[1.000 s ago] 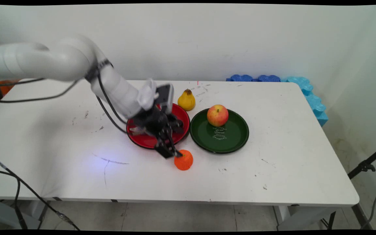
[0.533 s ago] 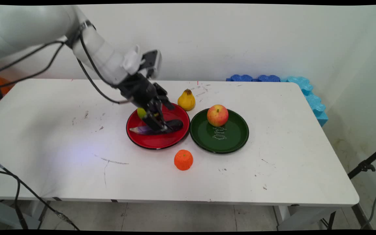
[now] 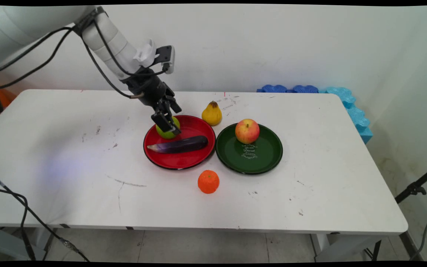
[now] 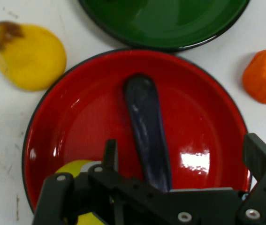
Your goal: Pick up the eggplant from the red plate
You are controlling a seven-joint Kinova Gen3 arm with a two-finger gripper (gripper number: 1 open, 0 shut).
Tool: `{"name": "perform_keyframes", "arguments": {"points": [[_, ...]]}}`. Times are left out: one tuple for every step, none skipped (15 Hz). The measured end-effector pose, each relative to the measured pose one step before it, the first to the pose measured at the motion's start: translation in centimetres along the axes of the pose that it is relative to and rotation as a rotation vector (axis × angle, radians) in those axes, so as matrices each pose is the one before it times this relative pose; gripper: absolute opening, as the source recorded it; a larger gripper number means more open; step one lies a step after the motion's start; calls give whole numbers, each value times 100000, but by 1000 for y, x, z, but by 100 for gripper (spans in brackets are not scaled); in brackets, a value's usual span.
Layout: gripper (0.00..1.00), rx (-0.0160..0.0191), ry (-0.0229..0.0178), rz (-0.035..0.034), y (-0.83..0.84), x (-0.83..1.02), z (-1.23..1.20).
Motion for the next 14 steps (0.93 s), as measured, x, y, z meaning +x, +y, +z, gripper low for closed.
{"name": "perform_keyframes", "arguments": {"points": [[100,-334,-1106,-1277,-425,-19,473],[100,-506,-803,-1061,-278,-63,448],[100,-571,-842,-1023,-243,-70,561],[100,-509,-722,-746,-163,-63,602],[100,-464,-402,-371,-101,-20,575],[100,-163,-364,-527,-131,-38,656],[100,62,-226,-578,-135,-34,639],[100,50,-98,-426,-91,-15,541],[100,44,-45,-257,-58,-9,347],[100,77,-48,-265,-64,-14,508],[100,71,-3,-183,-47,-4,325],[100,114,-25,-229,-70,14,484],[100,225,29,-376,-72,-9,526],[100,253,133,-450,-56,-18,487]]}}
